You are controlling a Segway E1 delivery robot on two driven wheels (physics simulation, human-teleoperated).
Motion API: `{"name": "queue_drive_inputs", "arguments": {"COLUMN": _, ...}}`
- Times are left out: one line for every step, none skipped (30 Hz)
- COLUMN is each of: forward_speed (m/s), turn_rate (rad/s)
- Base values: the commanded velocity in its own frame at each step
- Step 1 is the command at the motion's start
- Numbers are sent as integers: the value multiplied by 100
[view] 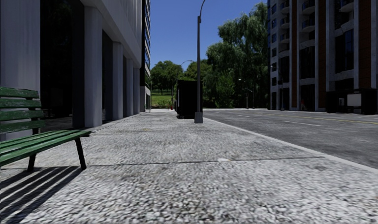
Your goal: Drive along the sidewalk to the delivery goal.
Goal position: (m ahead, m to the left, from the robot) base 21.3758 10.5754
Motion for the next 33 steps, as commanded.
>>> {"name": "queue_drive_inputs", "arguments": {"forward_speed": 200, "turn_rate": 0}}
{"name": "queue_drive_inputs", "arguments": {"forward_speed": 200, "turn_rate": 0}}
{"name": "queue_drive_inputs", "arguments": {"forward_speed": 200, "turn_rate": 0}}
{"name": "queue_drive_inputs", "arguments": {"forward_speed": 200, "turn_rate": 0}}
{"name": "queue_drive_inputs", "arguments": {"forward_speed": 200, "turn_rate": 0}}
{"name": "queue_drive_inputs", "arguments": {"forward_speed": 200, "turn_rate": 0}}
{"name": "queue_drive_inputs", "arguments": {"forward_speed": 200, "turn_rate": 0}}
{"name": "queue_drive_inputs", "arguments": {"forward_speed": 200, "turn_rate": 0}}
{"name": "queue_drive_inputs", "arguments": {"forward_speed": 200, "turn_rate": 0}}
{"name": "queue_drive_inputs", "arguments": {"forward_speed": 200, "turn_rate": 0}}
{"name": "queue_drive_inputs", "arguments": {"forward_speed": 200, "turn_rate": 0}}
{"name": "queue_drive_inputs", "arguments": {"forward_speed": 200, "turn_rate": 5}}
{"name": "queue_drive_inputs", "arguments": {"forward_speed": 200, "turn_rate": 10}}
{"name": "queue_drive_inputs", "arguments": {"forward_speed": 200, "turn_rate": 12}}
{"name": "queue_drive_inputs", "arguments": {"forward_speed": 200, "turn_rate": 13}}
{"name": "queue_drive_inputs", "arguments": {"forward_speed": 200, "turn_rate": 13}}
{"name": "queue_drive_inputs", "arguments": {"forward_speed": 200, "turn_rate": 14}}
{"name": "queue_drive_inputs", "arguments": {"forward_speed": 200, "turn_rate": 15}}
{"name": "queue_drive_inputs", "arguments": {"forward_speed": 200, "turn_rate": 15}}
{"name": "queue_drive_inputs", "arguments": {"forward_speed": 200, "turn_rate": 15}}
{"name": "queue_drive_inputs", "arguments": {"forward_speed": 200, "turn_rate": 15}}
{"name": "queue_drive_inputs", "arguments": {"forward_speed": 200, "turn_rate": 15}}
{"name": "queue_drive_inputs", "arguments": {"forward_speed": 200, "turn_rate": 15}}
{"name": "queue_drive_inputs", "arguments": {"forward_speed": 200, "turn_rate": 15}}
{"name": "queue_drive_inputs", "arguments": {"forward_speed": 200, "turn_rate": 16}}
{"name": "queue_drive_inputs", "arguments": {"forward_speed": 200, "turn_rate": 16}}
{"name": "queue_drive_inputs", "arguments": {"forward_speed": 200, "turn_rate": 19}}
{"name": "queue_drive_inputs", "arguments": {"forward_speed": 200, "turn_rate": 23}}
{"name": "queue_drive_inputs", "arguments": {"forward_speed": 200, "turn_rate": 23}}
{"name": "queue_drive_inputs", "arguments": {"forward_speed": 200, "turn_rate": 27}}
{"name": "queue_drive_inputs", "arguments": {"forward_speed": 200, "turn_rate": 32}}
{"name": "queue_drive_inputs", "arguments": {"forward_speed": 200, "turn_rate": 34}}
{"name": "queue_drive_inputs", "arguments": {"forward_speed": 200, "turn_rate": 35}}
